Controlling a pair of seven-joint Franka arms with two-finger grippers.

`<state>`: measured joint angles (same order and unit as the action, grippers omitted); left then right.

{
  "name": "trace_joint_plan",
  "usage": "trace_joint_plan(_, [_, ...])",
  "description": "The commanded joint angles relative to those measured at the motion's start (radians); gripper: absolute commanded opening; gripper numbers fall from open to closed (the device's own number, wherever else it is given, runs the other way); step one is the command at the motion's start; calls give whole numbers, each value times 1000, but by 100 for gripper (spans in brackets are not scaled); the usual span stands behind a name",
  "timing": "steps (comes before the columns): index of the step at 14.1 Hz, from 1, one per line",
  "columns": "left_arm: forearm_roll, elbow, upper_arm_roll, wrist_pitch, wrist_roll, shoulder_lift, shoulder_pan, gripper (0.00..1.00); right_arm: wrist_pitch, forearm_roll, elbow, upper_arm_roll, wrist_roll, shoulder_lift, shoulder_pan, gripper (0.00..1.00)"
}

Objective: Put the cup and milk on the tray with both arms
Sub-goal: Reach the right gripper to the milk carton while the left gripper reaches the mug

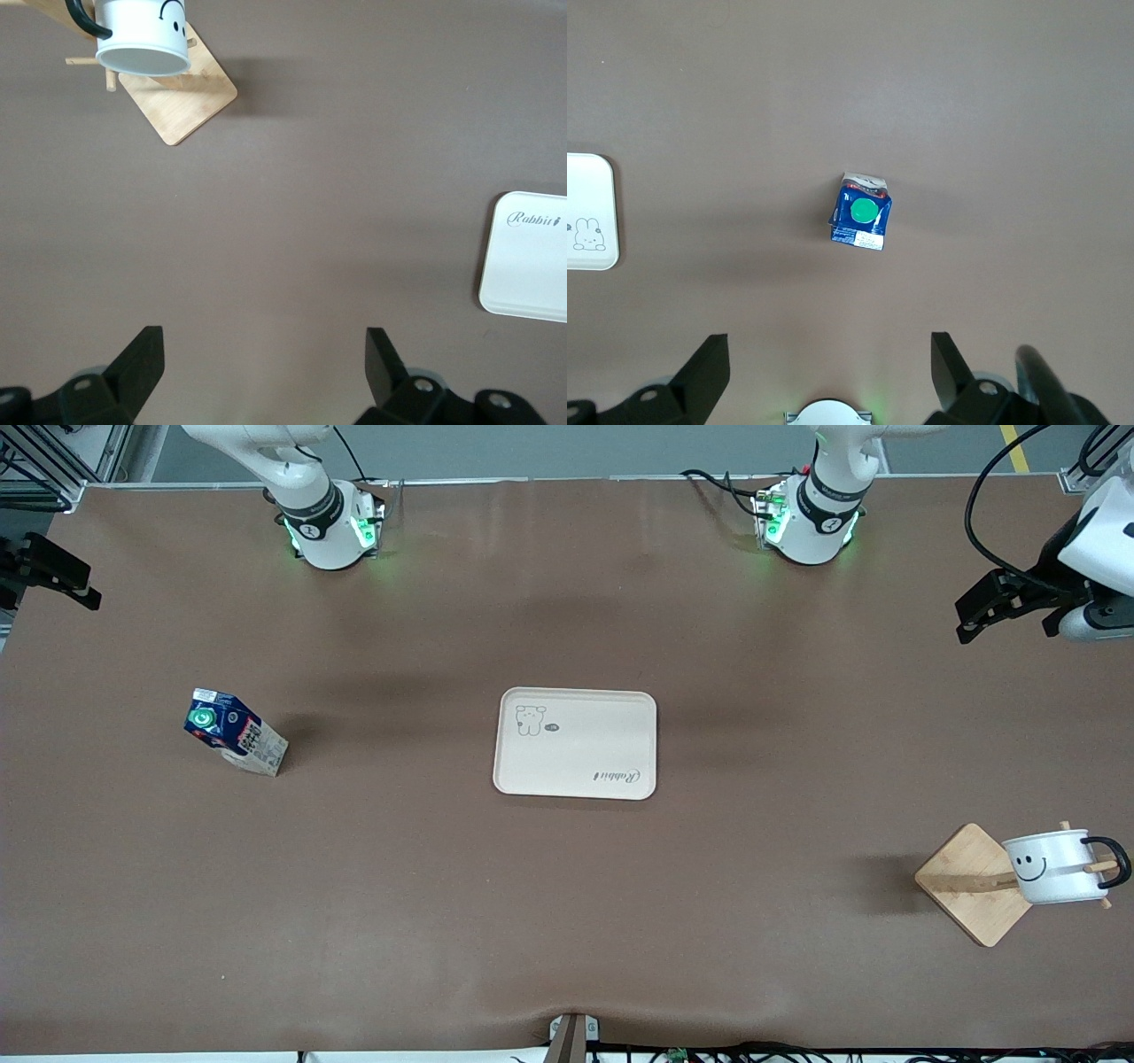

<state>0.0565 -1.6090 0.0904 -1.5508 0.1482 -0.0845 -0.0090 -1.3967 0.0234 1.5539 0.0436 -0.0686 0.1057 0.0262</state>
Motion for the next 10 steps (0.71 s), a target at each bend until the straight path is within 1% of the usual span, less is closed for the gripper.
trace_joint_plan(1, [3, 46, -5, 31, -19, 32, 6, 100, 11, -2, -18, -8, -7, -11, 15, 100])
trace_joint_plan(2, [3, 46, -6, 28, -21, 40, 18, 100, 10, -2, -18, -7, -10, -12, 20, 100])
trace_joint_plan(3, [6, 47, -6, 15, -21, 67, 41, 100, 11, 0, -21, -8, -11, -32, 21, 100])
trace_joint_plan(6, [28, 34, -8, -75, -19, 110, 75, 100, 5, 0, -31, -8, -13, -50, 26, 100])
trace_joint_plan(7, [32, 23, -8, -107, -13, 124, 81, 100, 5, 7, -32, -8, -13, -73, 26, 100])
trace_joint_plan(9, [31, -35, -8, -211, 7, 135, 118, 100, 7, 13, -67, -10, -17, -103, 27, 100])
trace_joint_plan(10, [31, -69, -8, -269, 16, 138, 125, 100, 5, 15, -66, -10, -16, -121, 27, 100])
